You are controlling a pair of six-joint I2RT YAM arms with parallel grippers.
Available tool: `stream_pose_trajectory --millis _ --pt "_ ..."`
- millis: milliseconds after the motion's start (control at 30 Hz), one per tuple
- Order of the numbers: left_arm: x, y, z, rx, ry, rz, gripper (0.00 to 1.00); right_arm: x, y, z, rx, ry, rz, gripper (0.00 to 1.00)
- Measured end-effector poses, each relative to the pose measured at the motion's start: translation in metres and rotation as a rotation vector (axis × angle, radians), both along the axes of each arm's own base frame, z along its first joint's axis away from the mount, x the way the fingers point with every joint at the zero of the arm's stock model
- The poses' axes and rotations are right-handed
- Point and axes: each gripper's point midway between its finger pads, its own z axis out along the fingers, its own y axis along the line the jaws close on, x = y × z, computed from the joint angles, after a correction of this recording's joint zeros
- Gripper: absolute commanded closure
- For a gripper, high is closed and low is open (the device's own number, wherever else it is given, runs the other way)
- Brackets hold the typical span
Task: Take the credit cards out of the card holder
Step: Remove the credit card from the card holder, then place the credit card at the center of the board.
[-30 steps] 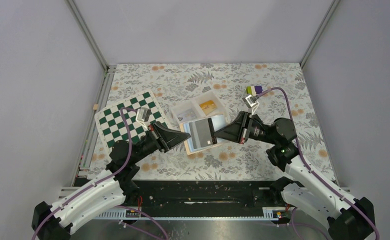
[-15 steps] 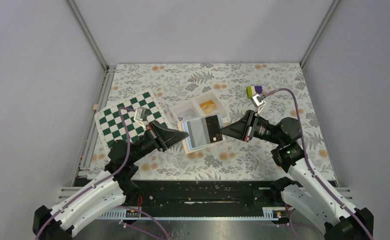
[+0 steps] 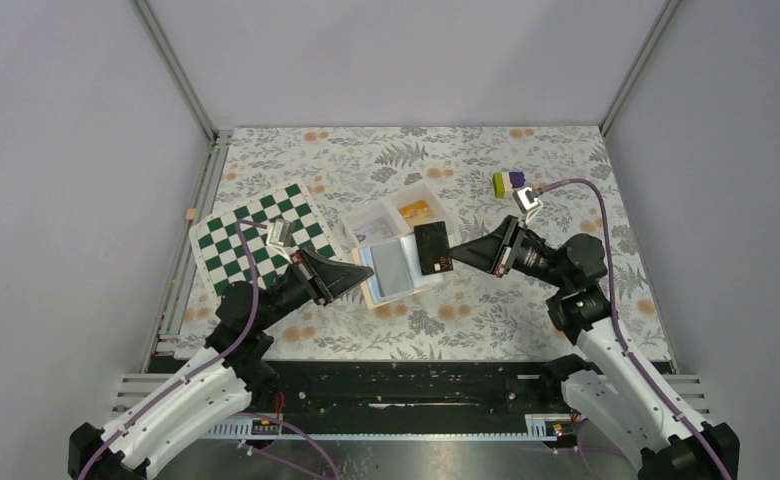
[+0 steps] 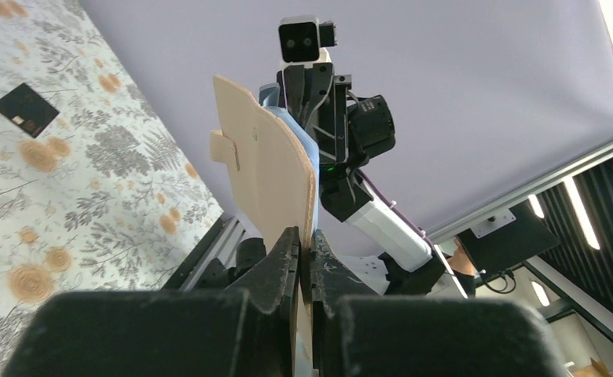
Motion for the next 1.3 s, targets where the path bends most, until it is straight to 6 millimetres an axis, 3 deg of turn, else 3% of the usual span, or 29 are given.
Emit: stream_pose_trajectory --millis 367,733,867,1100,1300 --pt "0.008 0.006 -0.036 0.120 0.038 0.060 1.00 0.028 -0.014 -0.025 0.008 0.098 -0.102 1.00" --pt "0.010 0.013 -0.063 0.239 0.048 0.104 1.00 0.068 -0.052 -0.034 -0.011 0.116 -0.378 1.00" --pt "0.008 0.015 -0.067 0.268 0.038 0.109 1.00 0.087 -0.069 -0.057 -0.059 0.164 -0.503 1.00" --pt "0.003 0.020 -0.056 0.282 -0.008 0.116 1.00 0.112 -0.114 -0.133 -0.161 0.314 -0.775 1.00" --pt "0.000 0.023 -0.055 0.283 -0.018 0.118 1.00 0.130 -0.143 -0.180 -0.232 0.431 -0.923 1.00"
